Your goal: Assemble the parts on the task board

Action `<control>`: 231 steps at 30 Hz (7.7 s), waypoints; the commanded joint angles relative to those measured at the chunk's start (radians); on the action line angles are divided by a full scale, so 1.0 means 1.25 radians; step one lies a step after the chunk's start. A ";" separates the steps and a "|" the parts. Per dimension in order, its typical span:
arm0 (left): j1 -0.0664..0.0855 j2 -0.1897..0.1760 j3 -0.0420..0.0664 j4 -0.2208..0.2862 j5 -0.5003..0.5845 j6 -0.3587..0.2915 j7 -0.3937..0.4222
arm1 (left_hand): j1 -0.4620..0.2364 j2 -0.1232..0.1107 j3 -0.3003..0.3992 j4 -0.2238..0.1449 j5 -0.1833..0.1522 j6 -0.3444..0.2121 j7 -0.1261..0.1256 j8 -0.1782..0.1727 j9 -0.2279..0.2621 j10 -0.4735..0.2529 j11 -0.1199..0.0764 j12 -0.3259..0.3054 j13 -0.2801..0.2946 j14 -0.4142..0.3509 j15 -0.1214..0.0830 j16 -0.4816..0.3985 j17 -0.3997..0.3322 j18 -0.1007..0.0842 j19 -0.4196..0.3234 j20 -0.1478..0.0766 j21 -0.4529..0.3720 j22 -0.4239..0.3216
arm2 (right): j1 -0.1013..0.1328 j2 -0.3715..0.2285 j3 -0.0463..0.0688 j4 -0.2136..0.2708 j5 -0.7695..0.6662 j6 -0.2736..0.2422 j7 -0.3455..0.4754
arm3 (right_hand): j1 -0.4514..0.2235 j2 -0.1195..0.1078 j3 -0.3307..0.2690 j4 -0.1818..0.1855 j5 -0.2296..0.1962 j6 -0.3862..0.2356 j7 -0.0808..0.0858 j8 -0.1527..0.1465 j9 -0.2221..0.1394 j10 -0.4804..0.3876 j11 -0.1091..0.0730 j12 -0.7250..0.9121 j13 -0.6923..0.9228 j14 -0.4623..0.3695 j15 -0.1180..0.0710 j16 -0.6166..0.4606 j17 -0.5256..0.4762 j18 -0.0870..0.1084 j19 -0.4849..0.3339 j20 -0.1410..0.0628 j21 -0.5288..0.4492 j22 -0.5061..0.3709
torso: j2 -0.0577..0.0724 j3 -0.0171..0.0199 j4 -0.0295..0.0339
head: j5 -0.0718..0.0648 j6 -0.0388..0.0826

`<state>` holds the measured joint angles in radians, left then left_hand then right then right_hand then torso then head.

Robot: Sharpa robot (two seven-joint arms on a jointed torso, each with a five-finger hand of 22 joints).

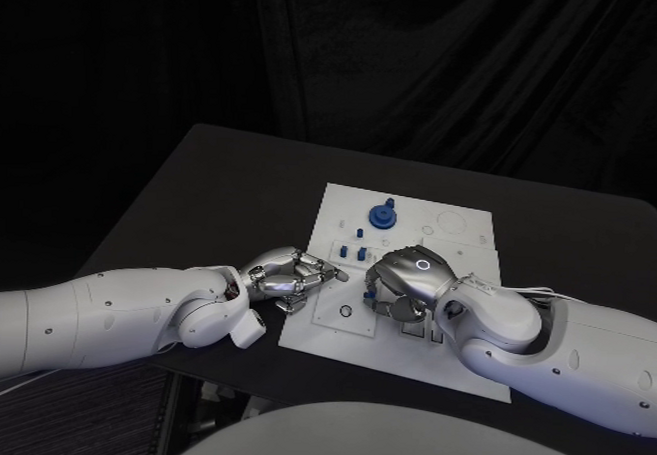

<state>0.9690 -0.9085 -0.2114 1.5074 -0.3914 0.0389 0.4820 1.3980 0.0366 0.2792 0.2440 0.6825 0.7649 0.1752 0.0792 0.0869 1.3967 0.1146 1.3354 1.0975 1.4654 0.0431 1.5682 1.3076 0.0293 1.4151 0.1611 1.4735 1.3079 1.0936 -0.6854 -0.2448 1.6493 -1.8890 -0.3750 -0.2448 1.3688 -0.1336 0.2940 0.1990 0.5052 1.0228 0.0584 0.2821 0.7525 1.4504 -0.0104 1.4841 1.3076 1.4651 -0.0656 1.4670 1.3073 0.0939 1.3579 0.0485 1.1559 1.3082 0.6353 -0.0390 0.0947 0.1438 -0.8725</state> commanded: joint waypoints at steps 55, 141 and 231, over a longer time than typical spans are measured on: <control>0.083 -0.081 0.000 0.036 0.002 -0.172 0.126 | 0.085 -0.044 0.032 -0.046 -0.027 0.004 0.001 0.052 0.028 -0.655 0.085 -0.715 -0.423 -0.819 0.117 -0.772 -0.649 0.068 -0.823 0.057 -0.778 -0.218 | 0.208 -0.170 -0.002 0.019 0.328 0.077 0.034 | 0.095 -0.039 0.019 0.052 -0.095 -0.132 0.060 -0.175 -0.259 -0.579 0.105 -0.770 -0.576 -0.089 0.089 -0.107 -0.093 0.026 -0.099 0.072 -0.224 0.070 | -0.011 0.0060 -0.0030 | -0.035 0.000; 0.071 -0.068 0.000 0.033 0.244 -0.012 0.209 | -0.006 0.167 -0.420 0.038 -0.196 -0.302 -0.051 -0.027 -0.035 -1.031 -0.014 -0.990 -0.857 -1.172 0.076 -1.255 -1.046 0.122 -1.104 0.077 -1.158 -0.936 | 0.092 -0.150 -0.001 -0.022 0.249 -0.029 0.066 | 0.193 0.029 0.076 -0.021 -0.259 0.058 0.048 -0.063 -0.321 -0.261 0.054 -0.918 -0.906 -0.060 0.043 -0.105 -0.118 0.020 -0.042 0.037 -0.157 0.086 | -0.023 0.0135 -0.0066 | -0.067 0.000; 0.045 -0.056 0.000 0.023 0.244 0.012 0.180 | 0.031 0.175 -0.407 0.019 -0.164 -0.268 -0.028 -0.021 -0.030 -1.039 0.002 -0.989 -0.857 -1.171 0.089 -1.254 -1.045 0.121 -1.101 0.089 -1.157 -0.937 | 0.013 0.064 -0.001 0.026 -0.087 0.130 0.066 | 0.106 -0.029 0.076 -0.017 -0.304 -0.044 0.038 -0.140 -0.331 -0.271 0.071 -0.994 -0.928 -0.076 0.058 -0.128 -0.145 0.020 -0.058 0.047 -0.178 0.081 | -0.024 0.0132 -0.0059 | -0.018 0.000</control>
<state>1.0270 -0.9809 -0.2121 1.5357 -0.0916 0.0396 0.6781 1.4254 0.2549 -0.2310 0.2715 0.4735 0.4223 0.1391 0.0464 0.0484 0.0983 0.1130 0.0958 0.0252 0.0005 0.1470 0.0037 0.0012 0.1624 0.0401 0.2650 0.0228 0.1371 1.1154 -0.6064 -0.2448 1.6855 -1.9813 -0.2239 -0.1649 1.5096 -0.1479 0.3903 0.1707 0.1333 0.9918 0.1130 0.1221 0.3458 1.1271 0.0669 0.2510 0.1535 1.3753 0.0060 1.3122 1.1285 0.1248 1.2896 0.1058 0.9388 1.3082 0.6051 -0.0224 0.0875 0.1217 -0.8725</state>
